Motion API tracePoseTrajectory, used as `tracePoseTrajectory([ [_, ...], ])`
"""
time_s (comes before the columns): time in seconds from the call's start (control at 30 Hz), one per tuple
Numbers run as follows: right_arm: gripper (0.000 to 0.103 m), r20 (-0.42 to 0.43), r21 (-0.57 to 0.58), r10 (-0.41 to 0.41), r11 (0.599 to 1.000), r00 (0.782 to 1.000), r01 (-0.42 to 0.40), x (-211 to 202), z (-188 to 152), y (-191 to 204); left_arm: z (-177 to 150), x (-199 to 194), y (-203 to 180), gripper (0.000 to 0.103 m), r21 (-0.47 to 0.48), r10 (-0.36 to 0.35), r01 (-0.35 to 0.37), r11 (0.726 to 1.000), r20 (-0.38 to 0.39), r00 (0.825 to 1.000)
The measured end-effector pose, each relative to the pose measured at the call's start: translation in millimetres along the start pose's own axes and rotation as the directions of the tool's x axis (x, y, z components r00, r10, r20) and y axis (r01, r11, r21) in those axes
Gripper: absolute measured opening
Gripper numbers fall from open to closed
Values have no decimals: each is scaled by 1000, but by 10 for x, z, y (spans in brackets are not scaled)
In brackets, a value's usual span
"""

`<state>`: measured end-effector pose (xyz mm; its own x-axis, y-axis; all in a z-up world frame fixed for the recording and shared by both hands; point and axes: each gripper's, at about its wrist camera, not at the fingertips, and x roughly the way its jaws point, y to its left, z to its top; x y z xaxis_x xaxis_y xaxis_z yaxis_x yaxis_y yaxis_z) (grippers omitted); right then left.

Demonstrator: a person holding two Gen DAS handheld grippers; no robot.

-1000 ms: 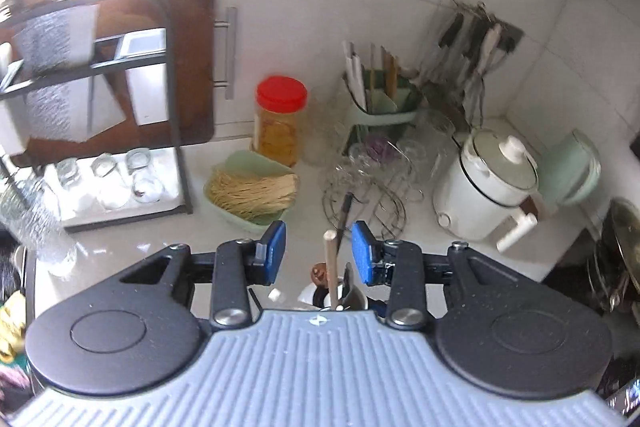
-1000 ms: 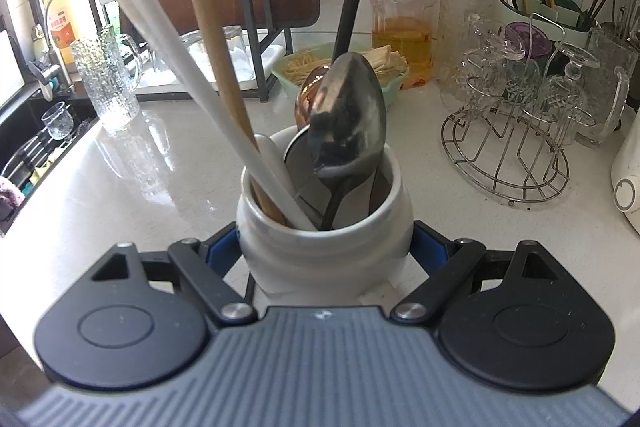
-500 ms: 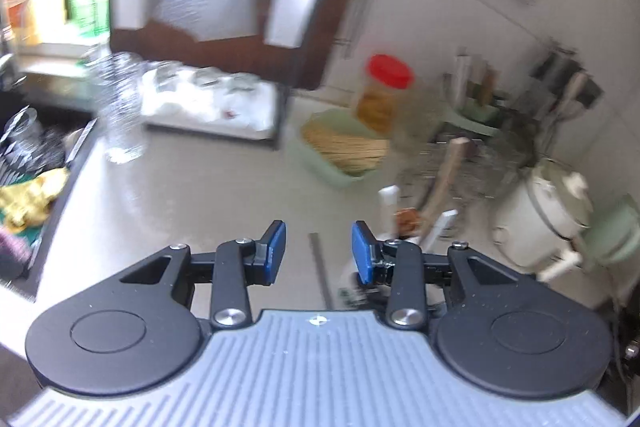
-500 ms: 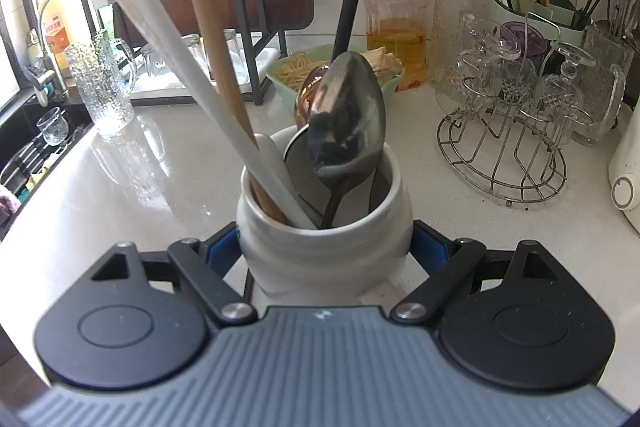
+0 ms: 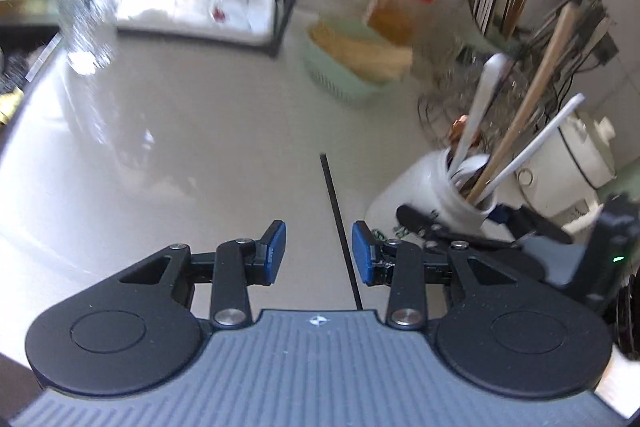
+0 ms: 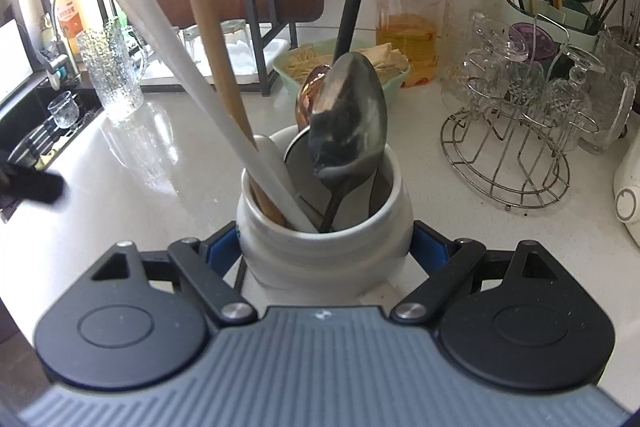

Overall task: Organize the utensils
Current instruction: 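Move the open left tool down to the black chopstick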

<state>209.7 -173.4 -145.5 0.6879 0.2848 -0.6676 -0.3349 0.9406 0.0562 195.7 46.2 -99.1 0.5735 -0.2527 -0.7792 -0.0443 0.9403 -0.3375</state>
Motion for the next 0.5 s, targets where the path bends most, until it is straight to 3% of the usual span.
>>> tracePoseTrajectory([
  [0.5, 91, -37, 8, -6, 1000, 999, 6, -42, -2, -60, 284, 1005, -93, 42, 34, -1, 4, 999, -72, 997],
])
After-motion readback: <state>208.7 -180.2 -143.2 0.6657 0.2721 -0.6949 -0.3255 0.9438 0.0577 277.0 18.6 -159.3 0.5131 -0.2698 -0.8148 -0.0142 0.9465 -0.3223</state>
